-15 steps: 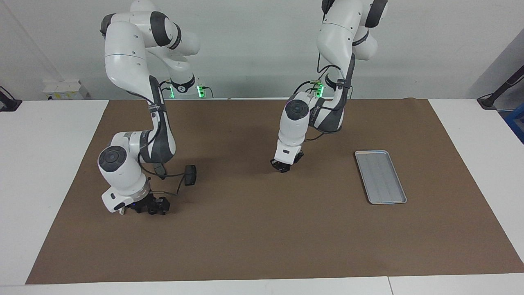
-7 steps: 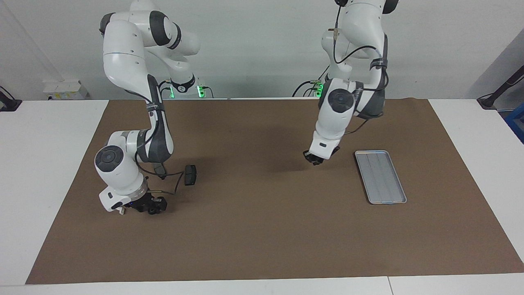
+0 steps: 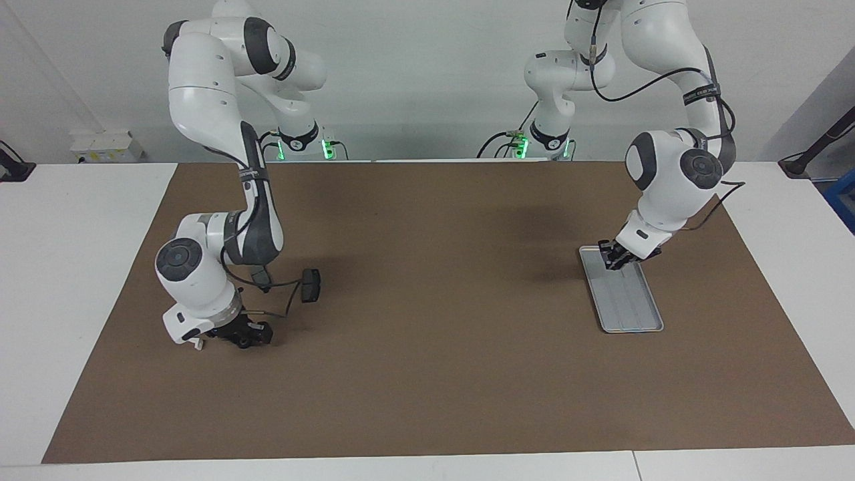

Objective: Pick bearing gear from pile to tray
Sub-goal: 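Carry the bearing over the metal tray and release it with the left gripper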

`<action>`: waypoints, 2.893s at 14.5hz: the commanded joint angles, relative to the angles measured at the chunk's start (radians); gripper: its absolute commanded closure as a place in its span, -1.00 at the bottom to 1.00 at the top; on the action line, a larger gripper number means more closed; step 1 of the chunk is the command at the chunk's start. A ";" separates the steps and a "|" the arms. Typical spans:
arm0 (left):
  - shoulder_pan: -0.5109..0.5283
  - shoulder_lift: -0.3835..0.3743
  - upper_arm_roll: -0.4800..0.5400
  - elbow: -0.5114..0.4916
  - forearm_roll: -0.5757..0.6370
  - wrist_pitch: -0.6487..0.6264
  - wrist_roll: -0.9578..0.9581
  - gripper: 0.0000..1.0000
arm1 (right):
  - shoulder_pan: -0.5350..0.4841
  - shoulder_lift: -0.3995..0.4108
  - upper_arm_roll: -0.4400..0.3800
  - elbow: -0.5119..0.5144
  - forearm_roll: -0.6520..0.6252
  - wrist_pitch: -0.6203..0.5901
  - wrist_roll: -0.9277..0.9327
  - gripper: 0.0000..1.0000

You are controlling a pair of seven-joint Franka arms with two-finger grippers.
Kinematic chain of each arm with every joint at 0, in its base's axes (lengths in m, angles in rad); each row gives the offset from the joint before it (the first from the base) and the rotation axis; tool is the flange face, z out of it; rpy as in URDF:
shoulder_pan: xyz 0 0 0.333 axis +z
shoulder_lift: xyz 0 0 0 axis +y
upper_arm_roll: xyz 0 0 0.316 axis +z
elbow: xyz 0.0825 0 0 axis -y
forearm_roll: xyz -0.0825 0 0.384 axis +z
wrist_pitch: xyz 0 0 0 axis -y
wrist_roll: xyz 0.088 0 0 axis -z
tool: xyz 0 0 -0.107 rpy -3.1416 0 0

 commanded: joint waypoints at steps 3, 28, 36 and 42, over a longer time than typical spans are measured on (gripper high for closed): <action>0.027 -0.037 -0.012 -0.143 0.003 0.128 0.084 0.74 | -0.015 0.002 0.017 -0.020 -0.013 -0.039 0.032 0.43; -0.006 -0.037 -0.021 -0.019 -0.046 0.052 -0.118 -1.00 | 0.471 -0.193 0.029 0.126 0.109 -0.426 0.903 0.61; -0.046 -0.040 -0.018 -0.031 -0.046 0.055 -0.176 -1.00 | 0.634 -0.119 0.027 0.110 0.094 -0.249 1.158 0.61; -0.046 -0.042 -0.019 -0.034 -0.046 0.061 -0.205 -1.00 | 0.671 -0.009 0.027 0.107 0.059 -0.098 1.213 0.61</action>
